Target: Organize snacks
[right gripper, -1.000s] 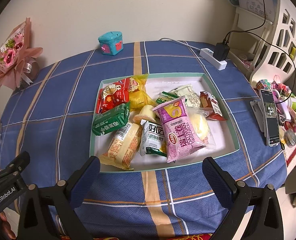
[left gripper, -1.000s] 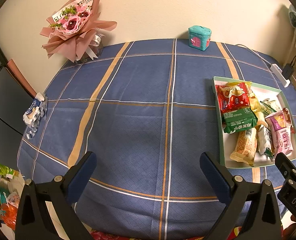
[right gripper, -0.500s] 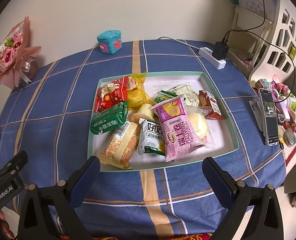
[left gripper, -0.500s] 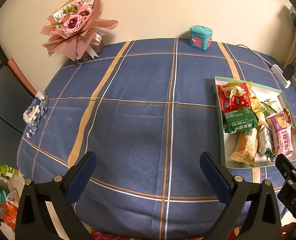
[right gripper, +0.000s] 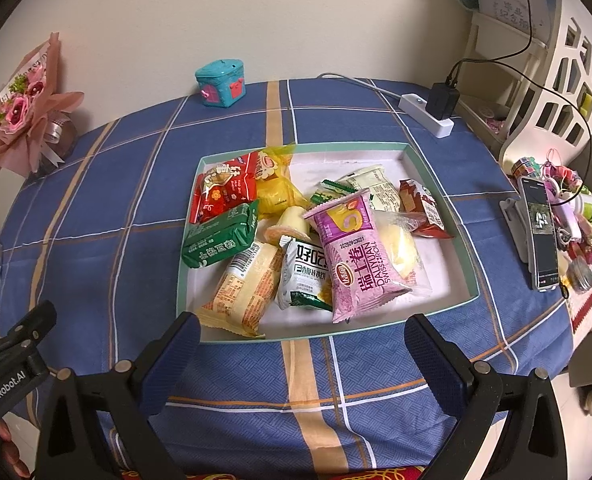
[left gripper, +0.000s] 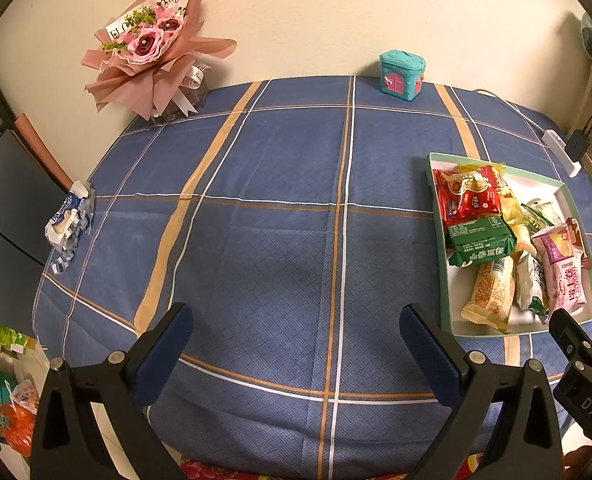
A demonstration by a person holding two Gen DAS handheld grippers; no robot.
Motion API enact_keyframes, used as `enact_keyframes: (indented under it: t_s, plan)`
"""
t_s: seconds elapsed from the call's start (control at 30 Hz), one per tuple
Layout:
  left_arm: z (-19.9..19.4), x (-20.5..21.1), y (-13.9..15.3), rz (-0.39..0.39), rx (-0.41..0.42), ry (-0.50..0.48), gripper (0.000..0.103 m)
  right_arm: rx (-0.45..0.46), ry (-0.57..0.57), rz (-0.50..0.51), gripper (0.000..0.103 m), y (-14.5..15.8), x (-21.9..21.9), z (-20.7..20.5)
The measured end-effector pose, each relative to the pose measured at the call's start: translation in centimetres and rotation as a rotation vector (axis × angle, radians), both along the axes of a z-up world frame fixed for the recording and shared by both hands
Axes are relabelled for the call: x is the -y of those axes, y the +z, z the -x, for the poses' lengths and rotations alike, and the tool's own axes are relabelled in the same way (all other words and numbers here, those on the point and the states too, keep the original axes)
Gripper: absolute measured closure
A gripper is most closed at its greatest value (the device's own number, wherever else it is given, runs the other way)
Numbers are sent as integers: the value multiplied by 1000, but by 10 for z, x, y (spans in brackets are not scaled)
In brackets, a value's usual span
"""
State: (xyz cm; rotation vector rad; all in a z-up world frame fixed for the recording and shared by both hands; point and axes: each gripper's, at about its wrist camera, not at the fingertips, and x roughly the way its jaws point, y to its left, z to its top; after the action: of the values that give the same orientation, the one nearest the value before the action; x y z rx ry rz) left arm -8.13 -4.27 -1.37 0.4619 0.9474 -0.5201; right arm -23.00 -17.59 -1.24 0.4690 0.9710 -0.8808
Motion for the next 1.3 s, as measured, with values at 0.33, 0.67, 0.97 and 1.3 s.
enact_keyframes:
  t_s: [0.33, 0.67, 0.97, 1.3]
  plan:
    - [-1, 0, 0, 0, -1, 0, 0, 0, 0, 0, 0, 0, 0, 0]
    - [0, 0, -1, 0, -2, 5, 0, -1, 1, 0, 0, -1, 0, 0]
    - [0, -1, -3, -2, -7, 15, 0, -2, 1, -1, 0, -1, 0, 0]
    - [2, -1, 5, 28, 7, 6, 0, -2, 1, -1, 0, -1, 0, 0]
